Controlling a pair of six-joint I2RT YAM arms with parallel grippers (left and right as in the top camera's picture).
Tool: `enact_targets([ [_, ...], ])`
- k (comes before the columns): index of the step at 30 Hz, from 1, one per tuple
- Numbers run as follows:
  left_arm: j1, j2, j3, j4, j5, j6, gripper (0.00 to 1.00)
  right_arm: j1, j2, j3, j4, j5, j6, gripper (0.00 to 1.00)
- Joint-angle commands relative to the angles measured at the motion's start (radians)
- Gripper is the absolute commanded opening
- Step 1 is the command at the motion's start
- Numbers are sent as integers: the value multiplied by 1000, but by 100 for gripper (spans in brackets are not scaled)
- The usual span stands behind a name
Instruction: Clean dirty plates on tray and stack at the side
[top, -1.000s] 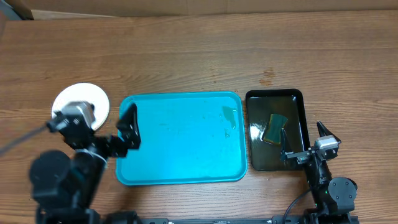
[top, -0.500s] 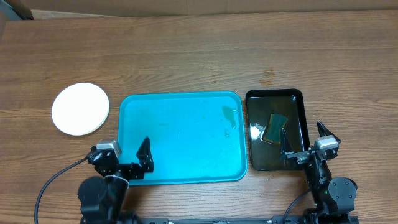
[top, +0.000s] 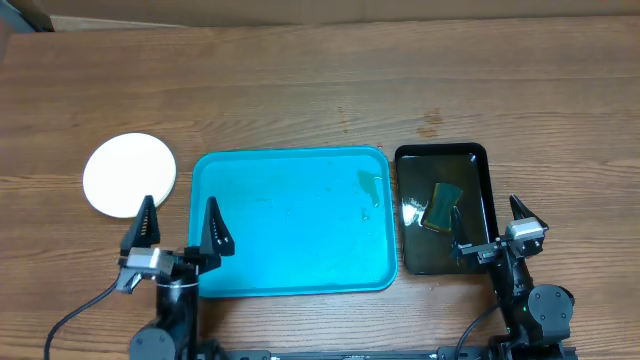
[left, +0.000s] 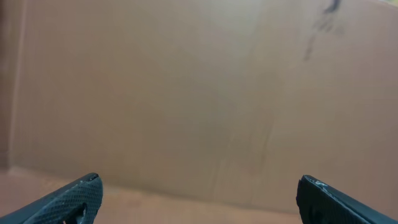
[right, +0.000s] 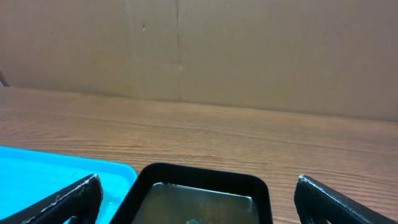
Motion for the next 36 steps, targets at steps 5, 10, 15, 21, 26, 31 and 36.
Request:
enact_targets([
  [5,-13,-10,-45,-156,-76,-55,100,-6,-10,-10,6,6,-7,100],
  [10,-13,-10,-45,-397,-82,-39,100,-6,-10,-10,6,6,-7,100],
  [15,-13,-10,-45,-388,-76,32,100,-6,-10,-10,5,6,-7,100],
  [21,-13,-10,-45,-388,-76,31,100,-6,-10,-10,5,6,-7,100],
  [26,-13,-9,-45,-388,-76,31,100,-6,-10,-10,6,6,-8,100],
  [31,-13,-9,-45,-388,-76,31,100,-6,-10,-10,6,6,-7,100],
  [36,-13,-9,-45,-388,-76,31,100,-6,-10,-10,6,6,-7,100],
])
